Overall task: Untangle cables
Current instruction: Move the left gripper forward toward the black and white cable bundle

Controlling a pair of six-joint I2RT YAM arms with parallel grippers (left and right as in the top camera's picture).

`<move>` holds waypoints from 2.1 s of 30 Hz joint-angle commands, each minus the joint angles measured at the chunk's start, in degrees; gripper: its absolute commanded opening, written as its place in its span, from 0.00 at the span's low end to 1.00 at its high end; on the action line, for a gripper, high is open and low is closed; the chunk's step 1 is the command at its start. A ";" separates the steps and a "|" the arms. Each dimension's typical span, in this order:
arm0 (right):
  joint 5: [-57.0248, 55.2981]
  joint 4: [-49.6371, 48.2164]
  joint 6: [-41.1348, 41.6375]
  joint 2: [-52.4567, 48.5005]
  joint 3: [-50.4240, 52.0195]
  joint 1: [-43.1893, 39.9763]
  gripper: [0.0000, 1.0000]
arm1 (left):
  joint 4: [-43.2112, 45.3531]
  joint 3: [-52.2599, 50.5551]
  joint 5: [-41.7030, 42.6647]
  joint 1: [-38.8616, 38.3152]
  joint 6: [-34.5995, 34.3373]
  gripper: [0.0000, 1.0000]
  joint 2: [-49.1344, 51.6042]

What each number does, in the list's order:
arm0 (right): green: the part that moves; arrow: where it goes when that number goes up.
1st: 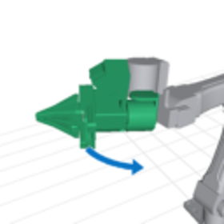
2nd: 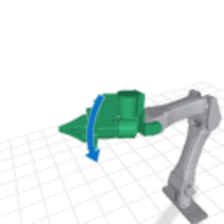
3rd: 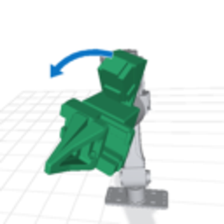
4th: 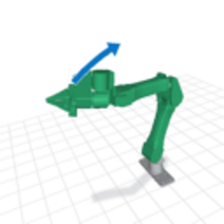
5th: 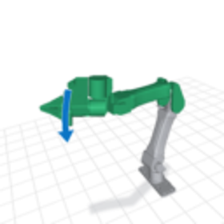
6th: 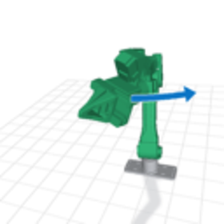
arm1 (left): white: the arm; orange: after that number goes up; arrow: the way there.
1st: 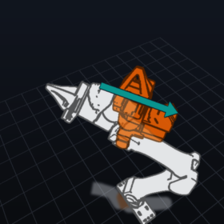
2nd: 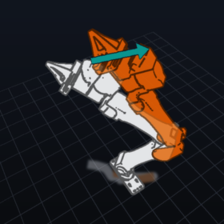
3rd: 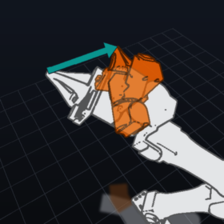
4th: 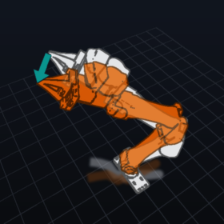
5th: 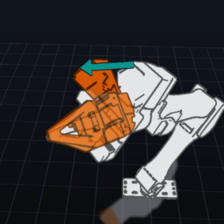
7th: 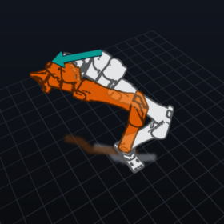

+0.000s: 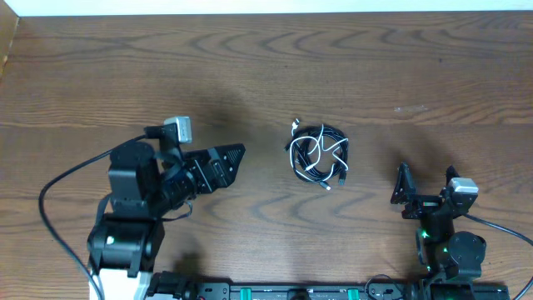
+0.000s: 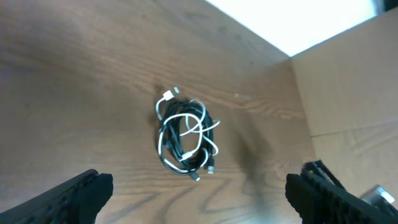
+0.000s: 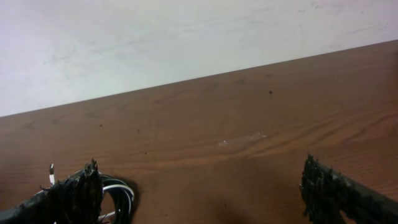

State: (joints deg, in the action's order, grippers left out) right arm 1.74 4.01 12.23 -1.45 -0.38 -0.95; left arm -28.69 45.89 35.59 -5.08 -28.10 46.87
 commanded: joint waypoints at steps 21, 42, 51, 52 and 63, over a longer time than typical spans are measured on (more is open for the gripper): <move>-0.11 0.24 0.59 0.00 0.07 0.42 0.99 | -6.05 1.88 -10.67 -1.97 -10.19 0.98 4.26; -0.11 0.24 0.59 0.00 0.07 0.42 0.99 | -3.80 1.88 -21.84 -9.53 -13.18 0.99 11.58; -0.11 0.24 0.59 0.00 0.07 0.42 0.99 | -0.76 1.88 -21.75 -9.53 -14.08 0.96 17.99; -0.11 0.24 0.59 0.00 0.07 0.42 0.99 | -0.74 1.88 -21.75 -9.53 -14.05 0.96 18.51; -0.11 0.24 0.59 0.00 0.07 0.42 0.99 | 4.70 1.88 -22.40 -15.45 -9.40 0.95 24.22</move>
State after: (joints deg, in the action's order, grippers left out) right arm 1.74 4.01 12.23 -1.45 -0.38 -0.93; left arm -26.59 45.91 14.22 -16.38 -41.32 69.54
